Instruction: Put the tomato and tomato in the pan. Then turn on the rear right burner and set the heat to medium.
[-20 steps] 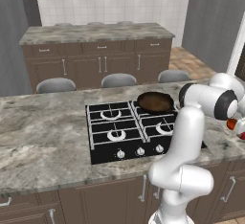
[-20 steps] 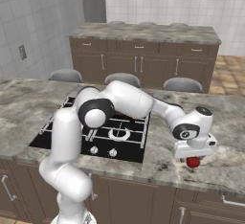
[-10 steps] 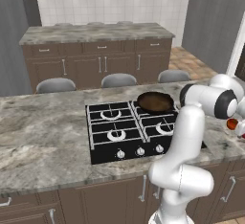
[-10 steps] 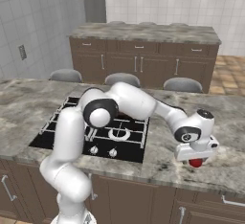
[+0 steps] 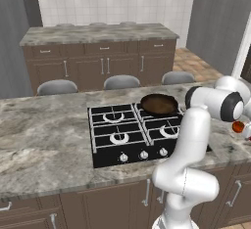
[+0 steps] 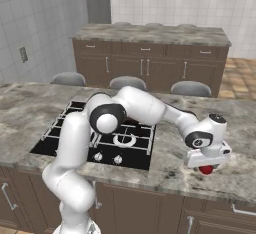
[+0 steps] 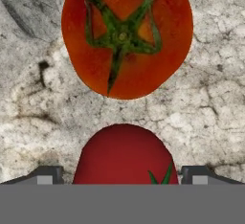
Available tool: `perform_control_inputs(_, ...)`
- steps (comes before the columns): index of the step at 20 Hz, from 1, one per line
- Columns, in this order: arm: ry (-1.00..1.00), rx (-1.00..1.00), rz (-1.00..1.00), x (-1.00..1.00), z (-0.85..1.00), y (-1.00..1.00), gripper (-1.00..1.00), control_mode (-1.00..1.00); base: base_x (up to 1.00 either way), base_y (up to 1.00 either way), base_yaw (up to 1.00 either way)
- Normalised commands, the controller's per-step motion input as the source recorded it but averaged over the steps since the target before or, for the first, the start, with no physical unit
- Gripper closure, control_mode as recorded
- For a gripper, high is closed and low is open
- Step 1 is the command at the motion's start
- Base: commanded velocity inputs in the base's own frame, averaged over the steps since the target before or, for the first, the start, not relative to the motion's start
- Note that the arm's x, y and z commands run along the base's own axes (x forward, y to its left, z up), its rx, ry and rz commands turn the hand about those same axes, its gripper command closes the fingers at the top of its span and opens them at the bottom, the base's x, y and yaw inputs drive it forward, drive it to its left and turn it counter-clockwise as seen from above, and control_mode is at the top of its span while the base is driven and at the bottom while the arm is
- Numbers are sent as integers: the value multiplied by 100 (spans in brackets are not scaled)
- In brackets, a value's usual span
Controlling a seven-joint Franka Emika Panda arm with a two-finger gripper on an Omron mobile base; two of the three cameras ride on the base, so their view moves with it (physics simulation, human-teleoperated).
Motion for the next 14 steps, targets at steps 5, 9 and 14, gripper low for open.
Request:
perform_control_inputs(5, 0, 0, 0, 0, 0, 0, 100, -100, 0, 0, 0)
perform_control_inputs(9, 0, 0, 6, 0, 0, -6, 100, -100, 0, 0, 0)
perform_control_inputs(14, -14, 0, 4, -47, 8, 31, 100, -100, 0, 0, 0)
